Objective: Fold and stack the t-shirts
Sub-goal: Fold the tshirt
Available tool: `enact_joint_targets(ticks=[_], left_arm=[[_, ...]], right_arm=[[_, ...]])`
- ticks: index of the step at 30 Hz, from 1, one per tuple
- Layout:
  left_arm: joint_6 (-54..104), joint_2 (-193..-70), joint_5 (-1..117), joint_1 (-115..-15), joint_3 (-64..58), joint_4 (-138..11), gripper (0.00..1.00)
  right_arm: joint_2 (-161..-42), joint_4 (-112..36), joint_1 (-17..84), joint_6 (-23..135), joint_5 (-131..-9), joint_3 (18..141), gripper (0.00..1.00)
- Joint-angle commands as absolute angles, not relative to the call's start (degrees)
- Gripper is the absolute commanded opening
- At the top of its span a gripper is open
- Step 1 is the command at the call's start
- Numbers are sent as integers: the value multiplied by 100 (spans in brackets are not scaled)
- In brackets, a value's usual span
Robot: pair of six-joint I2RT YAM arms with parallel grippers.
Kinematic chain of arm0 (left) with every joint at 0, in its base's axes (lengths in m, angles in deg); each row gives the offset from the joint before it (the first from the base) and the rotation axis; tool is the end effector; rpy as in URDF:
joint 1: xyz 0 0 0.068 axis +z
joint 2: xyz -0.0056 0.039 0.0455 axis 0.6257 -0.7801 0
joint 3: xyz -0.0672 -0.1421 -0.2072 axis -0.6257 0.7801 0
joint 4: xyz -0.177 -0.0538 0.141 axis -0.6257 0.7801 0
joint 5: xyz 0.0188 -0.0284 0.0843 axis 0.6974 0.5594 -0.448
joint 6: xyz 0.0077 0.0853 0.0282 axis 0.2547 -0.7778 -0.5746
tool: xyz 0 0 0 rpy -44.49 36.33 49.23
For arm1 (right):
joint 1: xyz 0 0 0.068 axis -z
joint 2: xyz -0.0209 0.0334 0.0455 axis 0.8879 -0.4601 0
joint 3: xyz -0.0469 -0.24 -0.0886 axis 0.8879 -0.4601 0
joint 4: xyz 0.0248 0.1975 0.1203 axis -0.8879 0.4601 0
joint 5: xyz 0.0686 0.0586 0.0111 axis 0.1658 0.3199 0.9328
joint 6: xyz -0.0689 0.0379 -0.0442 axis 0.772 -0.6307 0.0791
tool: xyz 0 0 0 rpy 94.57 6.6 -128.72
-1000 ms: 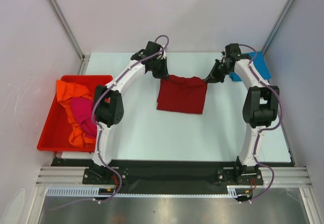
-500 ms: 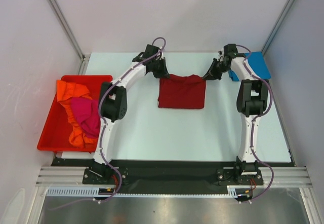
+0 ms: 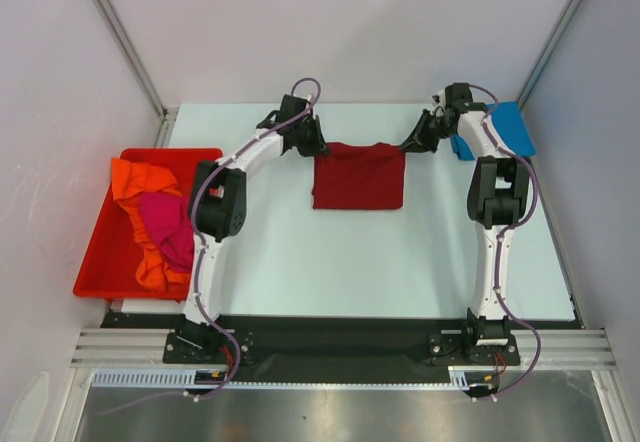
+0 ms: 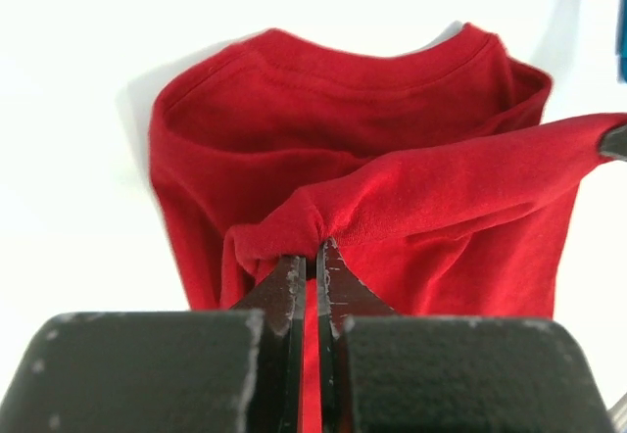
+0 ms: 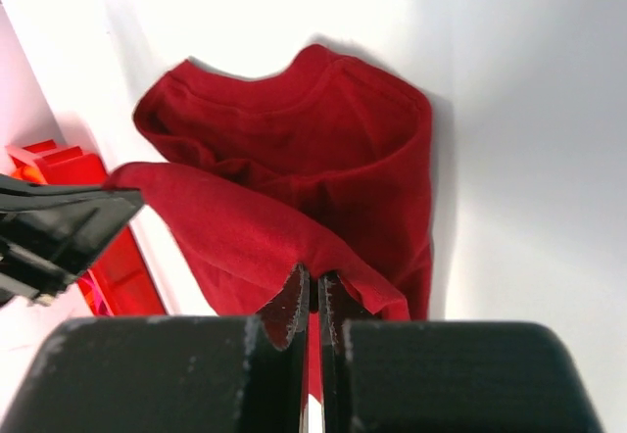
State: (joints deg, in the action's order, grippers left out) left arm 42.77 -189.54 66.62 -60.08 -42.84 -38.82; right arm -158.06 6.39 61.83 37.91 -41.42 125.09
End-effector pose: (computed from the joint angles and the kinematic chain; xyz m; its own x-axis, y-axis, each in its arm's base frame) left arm 0.4783 -0.2117 0.1649 -0.8336 -0.1820 -0.5215 0.1464 0.8376 -0.5264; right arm 0.4947 0.0540 0.1614 -0.9156 0.3276 -0.2330 0.0931 0.7366 0.6699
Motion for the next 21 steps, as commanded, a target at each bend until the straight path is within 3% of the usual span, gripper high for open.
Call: enact_joint_targets(ticks=[1, 7, 13, 21], left_arm=[[4369, -18272, 6381, -5939, -3915, -4467, 0], [4395, -18158, 6161, -5939, -3800, -4600, 0], [4317, -18561, 6091, -5904, -4317, -4382, 0], [4465, -18596, 5651, -5781, -4019, -4733, 0]], right_arm=[[-15789, 334, 6217, 3646, -3918, 12838, 2], [-15886, 246, 6199, 3487, -3786, 13075, 1], [-16280, 123, 6190, 3487, -3777, 13294, 4], [-16843, -491, 6181, 3391, -3724, 13611, 8]])
